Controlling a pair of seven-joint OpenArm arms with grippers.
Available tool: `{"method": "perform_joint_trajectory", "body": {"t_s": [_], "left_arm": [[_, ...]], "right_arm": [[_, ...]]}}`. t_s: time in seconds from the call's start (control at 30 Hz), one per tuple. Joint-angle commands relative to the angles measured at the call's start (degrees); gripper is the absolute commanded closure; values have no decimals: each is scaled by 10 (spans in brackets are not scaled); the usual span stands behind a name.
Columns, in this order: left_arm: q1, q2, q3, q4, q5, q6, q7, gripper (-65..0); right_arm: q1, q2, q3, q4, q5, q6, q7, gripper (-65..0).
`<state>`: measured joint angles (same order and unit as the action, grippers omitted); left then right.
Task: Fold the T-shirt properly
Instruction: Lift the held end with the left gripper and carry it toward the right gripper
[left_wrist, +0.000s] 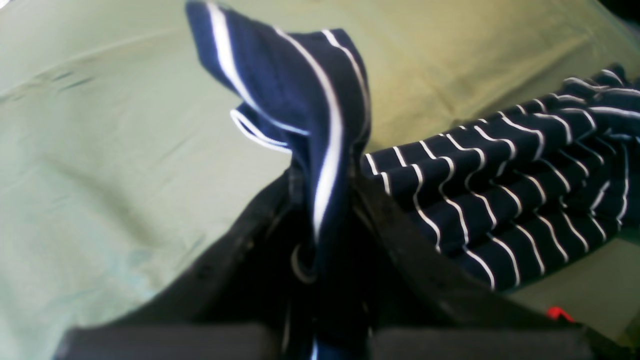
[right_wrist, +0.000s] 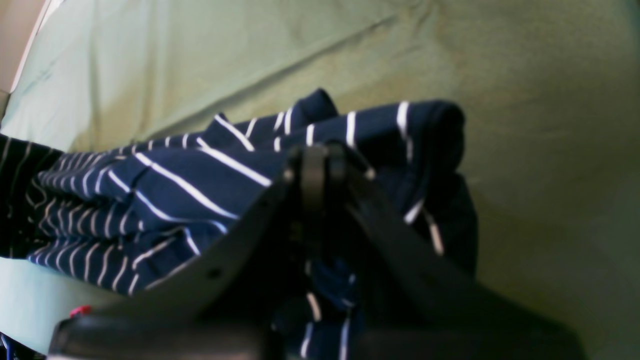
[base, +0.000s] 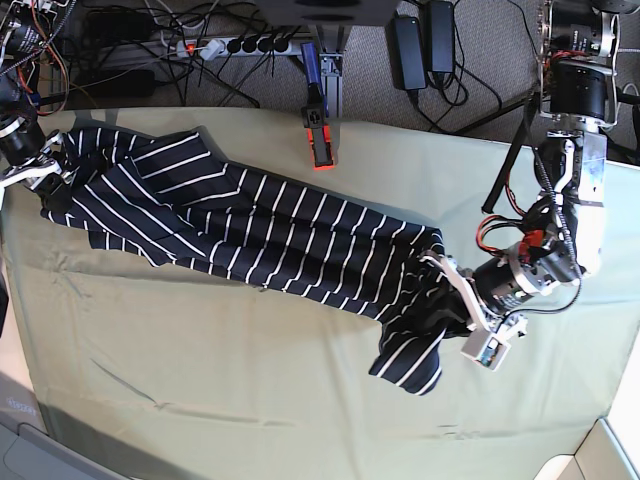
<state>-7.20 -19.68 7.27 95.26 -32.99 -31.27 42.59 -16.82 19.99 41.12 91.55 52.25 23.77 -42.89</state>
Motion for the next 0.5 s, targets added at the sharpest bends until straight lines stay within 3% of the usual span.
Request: {"method": "perform_joint_trajectory", "body": {"t_s": [0.0, 0.17, 0.2, 0.33, 0.4, 0.47], "left_arm": [[-14, 1, 3, 10, -5, 11, -14, 0], [-14, 38, 33, 10, -1, 11, -14, 0], [-14, 45, 42, 10, 3, 11, -14, 0], [-13, 74, 81, 10, 30, 11, -14, 0], [-13, 90, 95, 10, 40, 11, -14, 0], [-13, 105, 106, 10, 47, 11, -14, 0]], "right_arm": [[3, 11, 6, 10, 7, 41, 13, 0], [3, 11, 6, 10, -2, 41, 19, 0], [3, 11, 6, 10, -4, 41, 20, -54], [3, 11, 6, 10, -4, 41, 20, -380], [3, 11, 6, 10, -4, 41, 21, -431], [3, 11, 6, 10, -4, 41, 21, -431]]}}
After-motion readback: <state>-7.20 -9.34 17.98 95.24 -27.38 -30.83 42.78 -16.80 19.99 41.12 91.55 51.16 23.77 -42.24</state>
